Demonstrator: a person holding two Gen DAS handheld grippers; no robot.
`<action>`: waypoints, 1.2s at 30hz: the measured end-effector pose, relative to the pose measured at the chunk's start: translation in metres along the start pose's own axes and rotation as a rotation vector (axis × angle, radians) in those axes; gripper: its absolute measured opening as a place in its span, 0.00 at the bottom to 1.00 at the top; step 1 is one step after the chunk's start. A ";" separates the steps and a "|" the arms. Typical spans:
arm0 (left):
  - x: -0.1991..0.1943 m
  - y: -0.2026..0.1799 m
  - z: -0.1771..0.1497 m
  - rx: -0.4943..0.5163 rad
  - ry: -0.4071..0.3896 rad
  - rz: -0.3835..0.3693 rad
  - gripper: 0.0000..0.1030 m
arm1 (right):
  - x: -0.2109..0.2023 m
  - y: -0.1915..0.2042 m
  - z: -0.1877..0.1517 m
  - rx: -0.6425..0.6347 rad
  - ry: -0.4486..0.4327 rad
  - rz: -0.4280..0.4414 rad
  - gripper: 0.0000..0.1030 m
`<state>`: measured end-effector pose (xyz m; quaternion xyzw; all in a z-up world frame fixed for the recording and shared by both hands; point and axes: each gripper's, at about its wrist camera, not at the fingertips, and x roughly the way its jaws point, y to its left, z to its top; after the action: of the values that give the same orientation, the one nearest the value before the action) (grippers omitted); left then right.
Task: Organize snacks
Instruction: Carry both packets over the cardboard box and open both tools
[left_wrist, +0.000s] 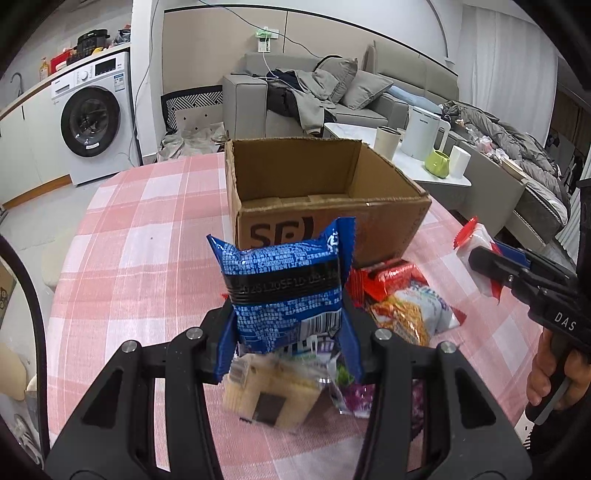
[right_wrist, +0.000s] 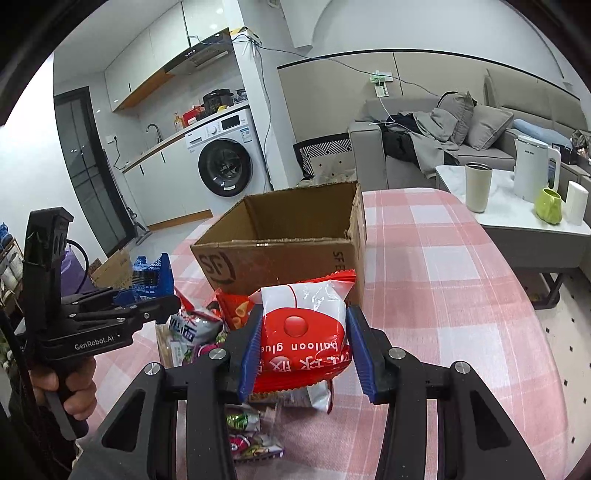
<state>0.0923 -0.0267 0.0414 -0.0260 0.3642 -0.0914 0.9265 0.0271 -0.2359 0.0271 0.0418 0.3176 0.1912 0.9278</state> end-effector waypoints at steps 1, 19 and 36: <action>0.001 0.001 0.003 -0.002 -0.003 0.001 0.43 | 0.000 0.001 0.002 -0.002 -0.001 0.002 0.43; 0.032 0.005 0.052 0.001 -0.012 0.023 0.43 | 0.036 -0.016 0.040 0.041 0.009 0.015 0.43; 0.054 0.002 0.083 0.011 -0.027 0.034 0.43 | 0.062 -0.015 0.070 0.050 -0.010 0.077 0.43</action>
<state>0.1880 -0.0363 0.0659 -0.0158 0.3514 -0.0770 0.9329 0.1192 -0.2226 0.0440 0.0781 0.3157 0.2186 0.9200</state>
